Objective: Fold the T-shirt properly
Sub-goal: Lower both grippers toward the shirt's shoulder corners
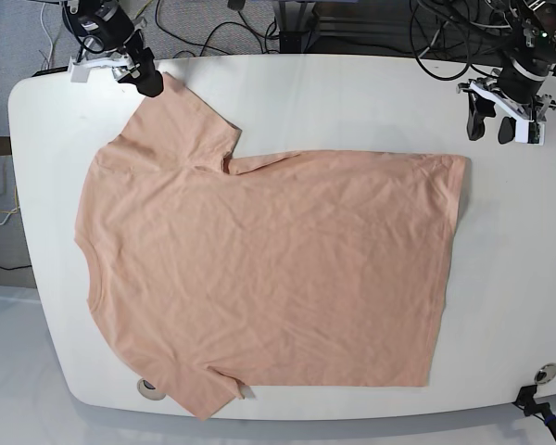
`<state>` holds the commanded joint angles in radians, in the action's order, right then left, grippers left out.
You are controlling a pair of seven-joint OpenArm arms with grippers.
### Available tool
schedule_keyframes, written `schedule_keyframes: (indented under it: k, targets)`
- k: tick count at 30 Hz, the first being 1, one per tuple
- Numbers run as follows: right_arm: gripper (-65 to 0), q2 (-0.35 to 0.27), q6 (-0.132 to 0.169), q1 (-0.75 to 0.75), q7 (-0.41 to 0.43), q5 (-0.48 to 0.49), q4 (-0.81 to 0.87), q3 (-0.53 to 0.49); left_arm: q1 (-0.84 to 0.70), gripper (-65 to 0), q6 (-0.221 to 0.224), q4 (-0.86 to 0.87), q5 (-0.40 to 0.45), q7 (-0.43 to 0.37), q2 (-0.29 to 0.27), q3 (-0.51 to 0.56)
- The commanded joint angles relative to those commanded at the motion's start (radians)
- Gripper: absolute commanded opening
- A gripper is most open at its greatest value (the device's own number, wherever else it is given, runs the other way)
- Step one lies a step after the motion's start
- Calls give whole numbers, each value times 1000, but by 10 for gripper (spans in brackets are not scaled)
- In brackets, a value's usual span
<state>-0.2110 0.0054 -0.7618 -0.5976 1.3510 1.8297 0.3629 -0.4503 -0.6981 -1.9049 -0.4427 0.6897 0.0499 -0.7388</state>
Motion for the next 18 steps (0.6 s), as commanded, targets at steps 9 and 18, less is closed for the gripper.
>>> schedule_keyframes:
  k: [9, 18]
  targets:
    - [-289, 21, -11, 38, 0, 0, -80, -14, -2, -320, 0, 0, 0, 0, 0, 3]
    - [-290, 20, -5, 64, -2, 0, -84, -14, -2, -320, 0, 0, 0, 0, 0, 2]
